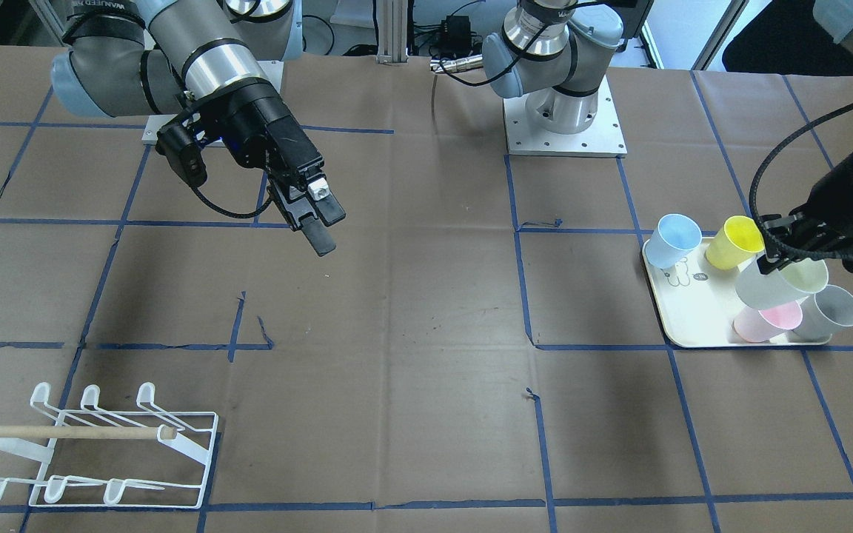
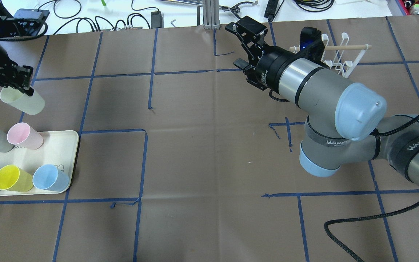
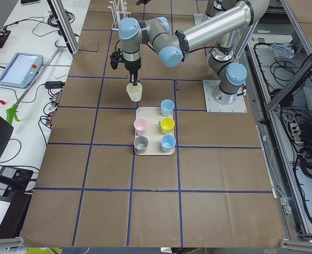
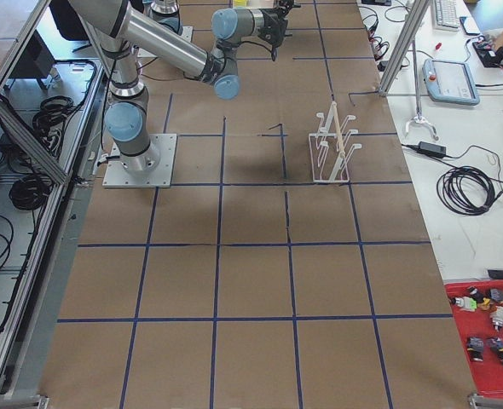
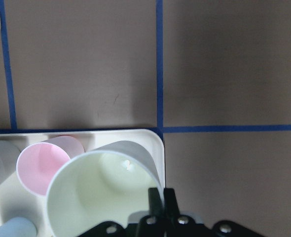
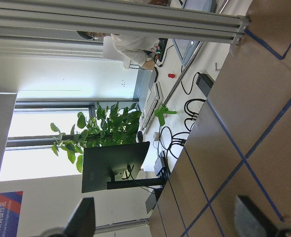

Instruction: Transfer IKEA cup to right arm and place on rack

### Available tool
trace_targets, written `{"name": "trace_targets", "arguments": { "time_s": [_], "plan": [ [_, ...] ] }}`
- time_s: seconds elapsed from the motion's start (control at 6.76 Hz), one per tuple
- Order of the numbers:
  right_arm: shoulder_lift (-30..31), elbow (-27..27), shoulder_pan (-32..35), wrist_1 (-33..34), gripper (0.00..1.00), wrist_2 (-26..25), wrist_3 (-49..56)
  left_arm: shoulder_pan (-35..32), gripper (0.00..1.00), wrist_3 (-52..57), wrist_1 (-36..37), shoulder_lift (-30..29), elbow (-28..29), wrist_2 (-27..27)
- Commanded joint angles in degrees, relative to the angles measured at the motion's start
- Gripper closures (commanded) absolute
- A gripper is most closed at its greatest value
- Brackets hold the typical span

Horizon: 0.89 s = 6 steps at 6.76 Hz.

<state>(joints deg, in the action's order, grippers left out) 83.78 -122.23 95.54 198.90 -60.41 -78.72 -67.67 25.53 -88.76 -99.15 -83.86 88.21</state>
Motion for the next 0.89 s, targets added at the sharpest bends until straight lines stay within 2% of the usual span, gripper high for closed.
{"name": "trace_targets", "arguments": {
  "time_s": [0.0,0.44,0.74],
  "plan": [
    [0.0,0.0,0.0,0.0,0.0,-0.1,0.0,-4.6,1.0,-0.2,-1.6,-0.5,3.3,-10.7],
    [-0.1,-0.1,-0.1,-0.1,0.0,-0.1,-0.2,-8.5,1.0,-0.4,10.5,2.3,-0.9,-35.0],
    [0.0,0.1,-0.1,-0.4,0.0,-0.6,-0.6,-11.8,1.0,-1.2,27.8,3.9,-8.0,-45.7]
  ]
}}
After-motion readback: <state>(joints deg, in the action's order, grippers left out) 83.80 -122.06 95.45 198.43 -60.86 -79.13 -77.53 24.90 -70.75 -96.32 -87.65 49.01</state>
